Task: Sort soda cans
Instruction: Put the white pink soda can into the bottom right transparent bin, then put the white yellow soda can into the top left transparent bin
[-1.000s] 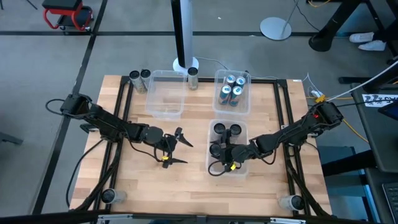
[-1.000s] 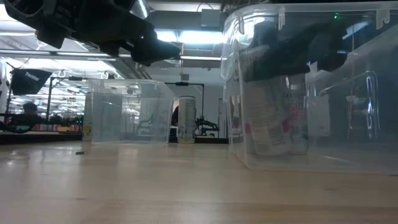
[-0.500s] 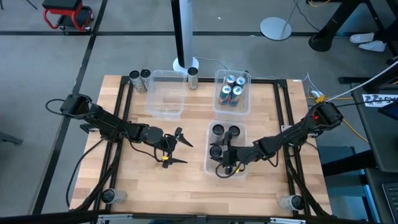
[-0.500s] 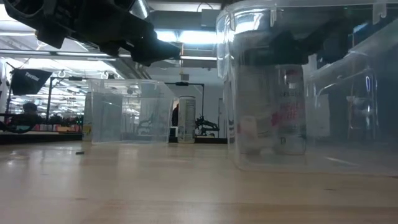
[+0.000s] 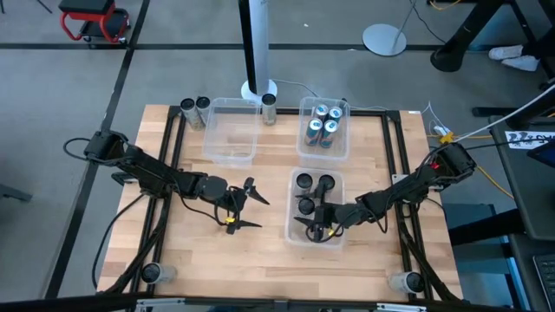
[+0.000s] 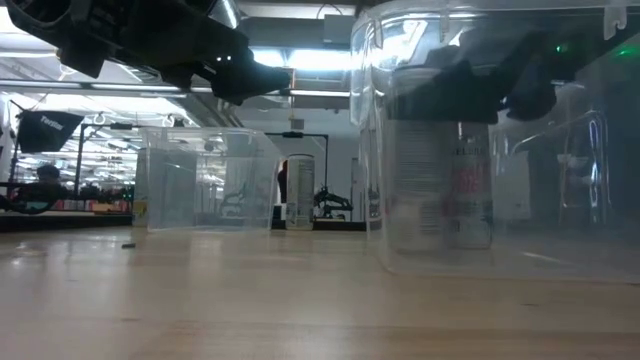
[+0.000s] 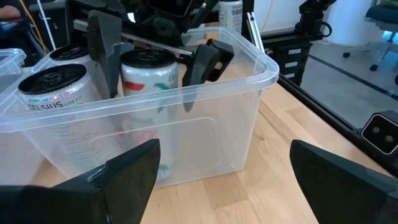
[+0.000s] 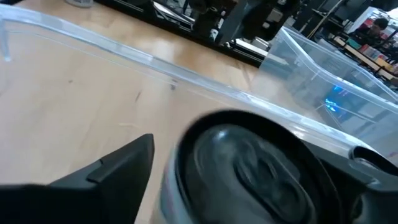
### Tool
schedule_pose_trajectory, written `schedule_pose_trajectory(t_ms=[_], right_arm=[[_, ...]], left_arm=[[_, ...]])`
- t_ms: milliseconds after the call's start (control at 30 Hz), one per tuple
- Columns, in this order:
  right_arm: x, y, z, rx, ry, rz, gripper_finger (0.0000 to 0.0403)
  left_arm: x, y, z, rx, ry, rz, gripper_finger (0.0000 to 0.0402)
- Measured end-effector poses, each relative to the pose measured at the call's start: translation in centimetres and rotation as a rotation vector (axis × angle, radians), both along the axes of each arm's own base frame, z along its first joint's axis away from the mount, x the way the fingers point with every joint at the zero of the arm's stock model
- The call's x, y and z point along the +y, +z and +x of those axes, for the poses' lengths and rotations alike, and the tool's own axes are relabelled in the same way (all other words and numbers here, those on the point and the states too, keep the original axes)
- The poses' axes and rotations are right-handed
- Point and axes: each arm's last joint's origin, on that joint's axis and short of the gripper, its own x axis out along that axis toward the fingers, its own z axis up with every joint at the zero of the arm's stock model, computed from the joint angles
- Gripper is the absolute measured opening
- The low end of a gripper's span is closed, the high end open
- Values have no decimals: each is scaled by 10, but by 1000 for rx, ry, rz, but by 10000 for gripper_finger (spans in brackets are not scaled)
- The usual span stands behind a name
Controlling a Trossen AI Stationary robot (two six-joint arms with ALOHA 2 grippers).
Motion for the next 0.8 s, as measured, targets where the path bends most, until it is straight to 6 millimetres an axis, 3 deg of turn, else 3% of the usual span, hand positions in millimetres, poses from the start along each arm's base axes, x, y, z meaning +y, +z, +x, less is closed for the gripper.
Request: schedule_pose_trajectory(t_ms=[200,433,800], right_arm=[[0,4,0,0,16,-48,363],[5,26,10,-45,42,-120,365],[9,87,17,-175,109,-315,365]], left_arm=[[0,0,0,0,0,0,347],[0,0,0,1,0,0,347],[0,0,0,9,6,-17,347]])
